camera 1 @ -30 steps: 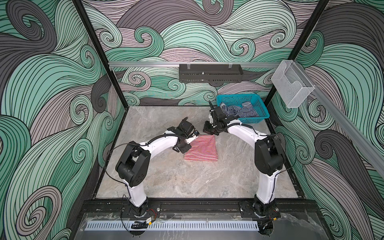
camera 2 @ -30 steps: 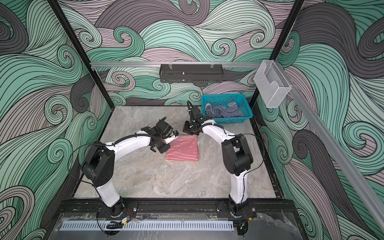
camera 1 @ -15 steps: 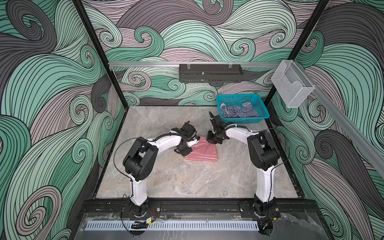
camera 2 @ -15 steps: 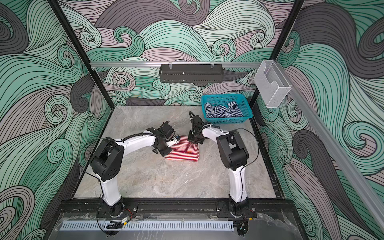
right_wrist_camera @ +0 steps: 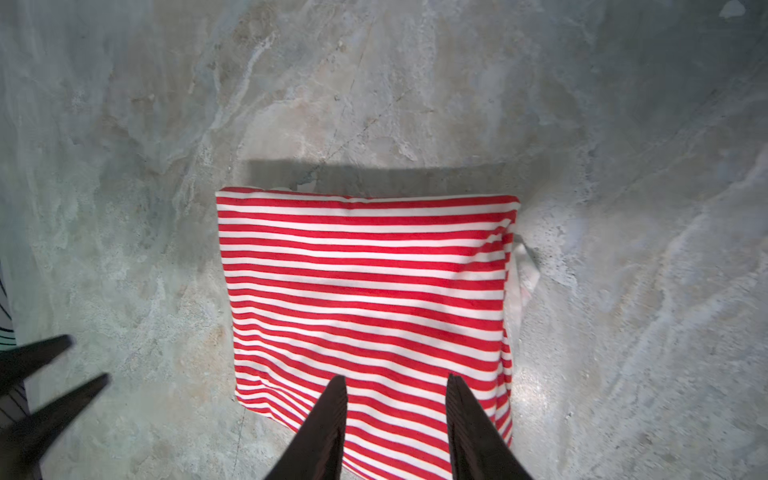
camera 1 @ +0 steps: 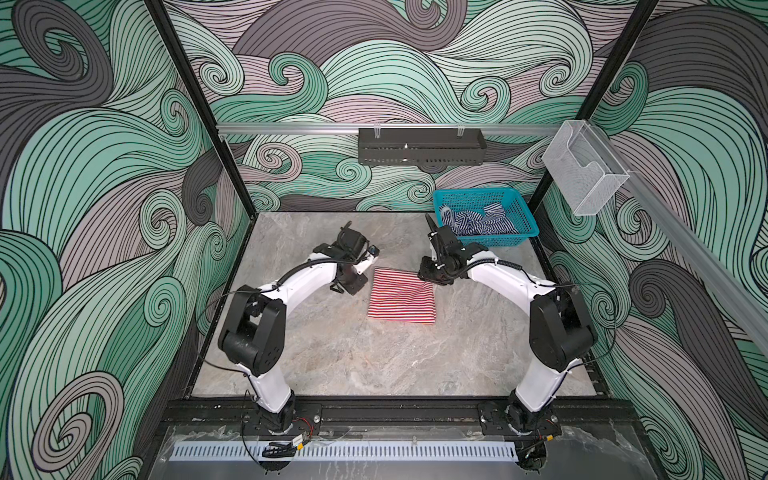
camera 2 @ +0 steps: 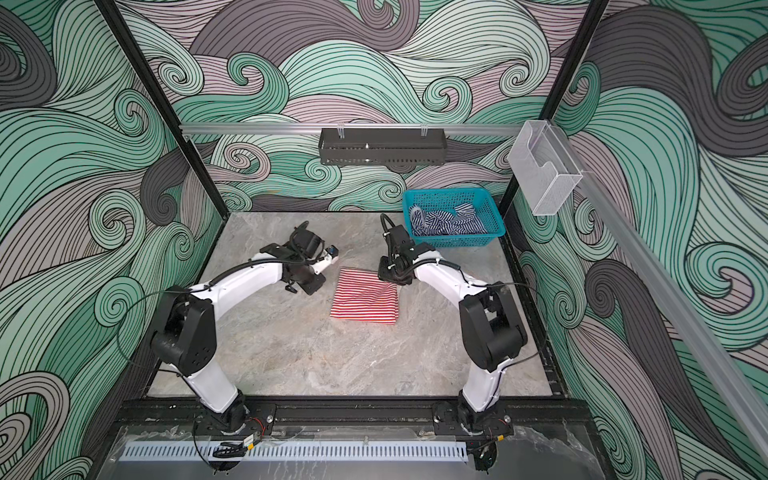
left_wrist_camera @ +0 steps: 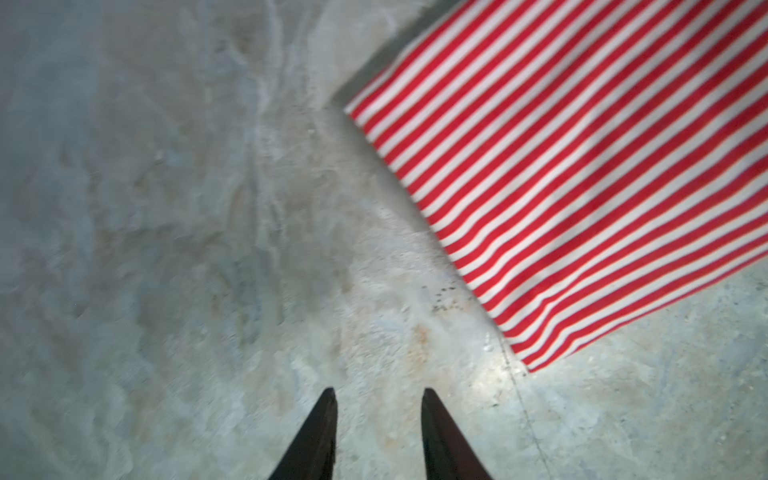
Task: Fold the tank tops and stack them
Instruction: 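Drag the folded top toward the left arm with right gripper while left withdraws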
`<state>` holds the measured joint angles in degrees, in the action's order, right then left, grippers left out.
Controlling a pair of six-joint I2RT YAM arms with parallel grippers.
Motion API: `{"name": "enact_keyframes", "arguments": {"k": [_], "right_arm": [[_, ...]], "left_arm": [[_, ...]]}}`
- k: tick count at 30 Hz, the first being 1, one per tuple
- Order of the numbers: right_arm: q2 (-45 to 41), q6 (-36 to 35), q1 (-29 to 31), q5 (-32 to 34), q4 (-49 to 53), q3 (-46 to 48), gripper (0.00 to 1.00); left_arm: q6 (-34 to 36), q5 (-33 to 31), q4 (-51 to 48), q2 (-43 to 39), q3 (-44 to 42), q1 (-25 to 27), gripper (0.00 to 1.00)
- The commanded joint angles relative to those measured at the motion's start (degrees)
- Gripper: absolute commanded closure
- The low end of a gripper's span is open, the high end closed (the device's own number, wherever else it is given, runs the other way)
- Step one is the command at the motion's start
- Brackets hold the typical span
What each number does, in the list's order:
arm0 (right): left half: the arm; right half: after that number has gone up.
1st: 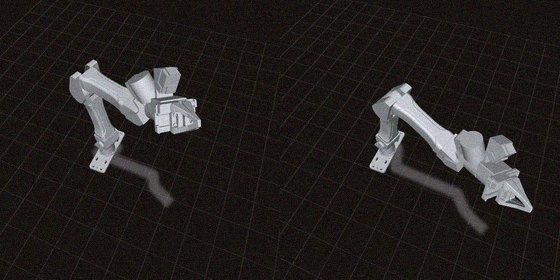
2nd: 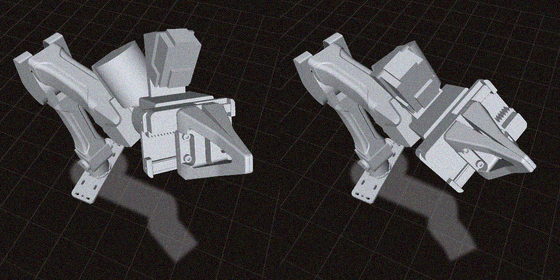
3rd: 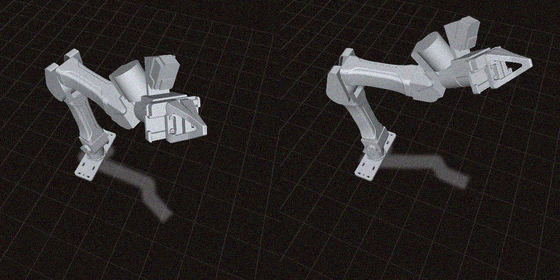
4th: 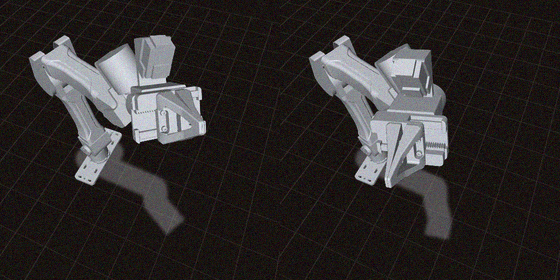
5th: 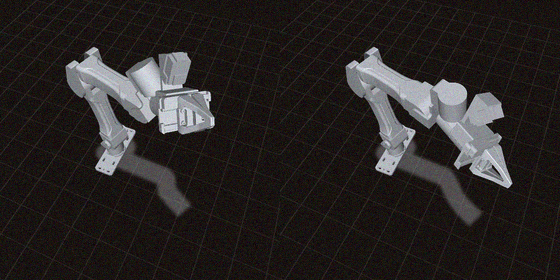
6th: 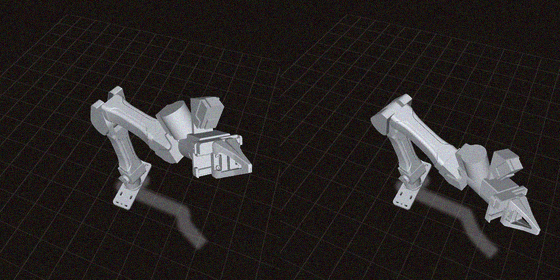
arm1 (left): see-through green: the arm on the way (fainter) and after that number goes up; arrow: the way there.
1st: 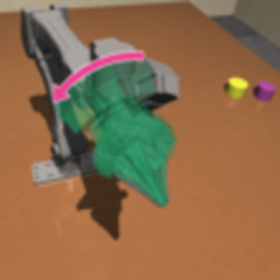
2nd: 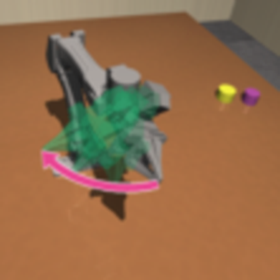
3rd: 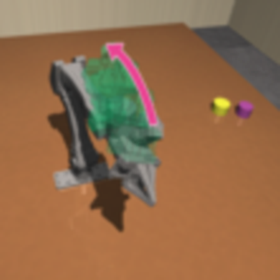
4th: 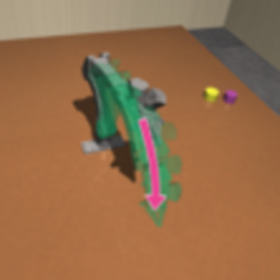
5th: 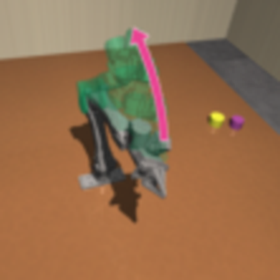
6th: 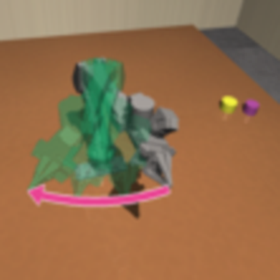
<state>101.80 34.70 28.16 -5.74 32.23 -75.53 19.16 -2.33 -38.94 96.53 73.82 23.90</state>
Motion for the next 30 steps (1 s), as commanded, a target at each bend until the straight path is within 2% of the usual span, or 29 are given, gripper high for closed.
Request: {"name": "enact_keyframes", "arguments": {"k": [1,3,4,8,13,17,22,26,30], "right_arm": [[1.2,-0.2,0.0,0.6,1.1,3.4,0.5],[1.8,0.5,0.1,-1.7,-1.3,5.1,0.36],[2.4,0.9,0.0,-3.0,-2.5,5.9,0.34],[4.9,2.3,0.4,-7.2,-6.1,6.8,0.32],[9.0,3.5,2.6,-9.9,-7.7,4.7,0.32],[12.5,4.1,5.3,-10.4,-7.8,1.0,0.32],[19.1,4.4,8.1,-10.5,-6.5,-8.2,0.32],[27.6,5.6,10.6,-12.5,-4.6,-19.3,0.33],[36.1,8.0,15.9,-15.2,-2.3,-32.1,0.33]], "left_arm": [[-2.5,0.4,-0.1,-4.7,-1.8,-4.9,0.58],[-3.9,0.9,0.8,-7.1,-3.3,-8.4,0.51],[-4.6,1.3,1.3,-8.5,-4.2,-10.3,0.47],[-6.9,2.8,3.3,-13.5,-8.1,-17.1,0.36],[-7.6,5.2,2.6,-18.9,-11.0,-22.6,0.35],[-6.8,6.3,1.8,-21.8,-12.8,-24.0,0.34],[-6.1,8.7,1.7,-22.5,-13.9,-24.3,0.34],[-5.6,10.4,1.9,-21.2,-13.2,-24.2,0.34],[-6.1,9.5,0.4,-19.7,-10.4,-24.3,0.34]]}}
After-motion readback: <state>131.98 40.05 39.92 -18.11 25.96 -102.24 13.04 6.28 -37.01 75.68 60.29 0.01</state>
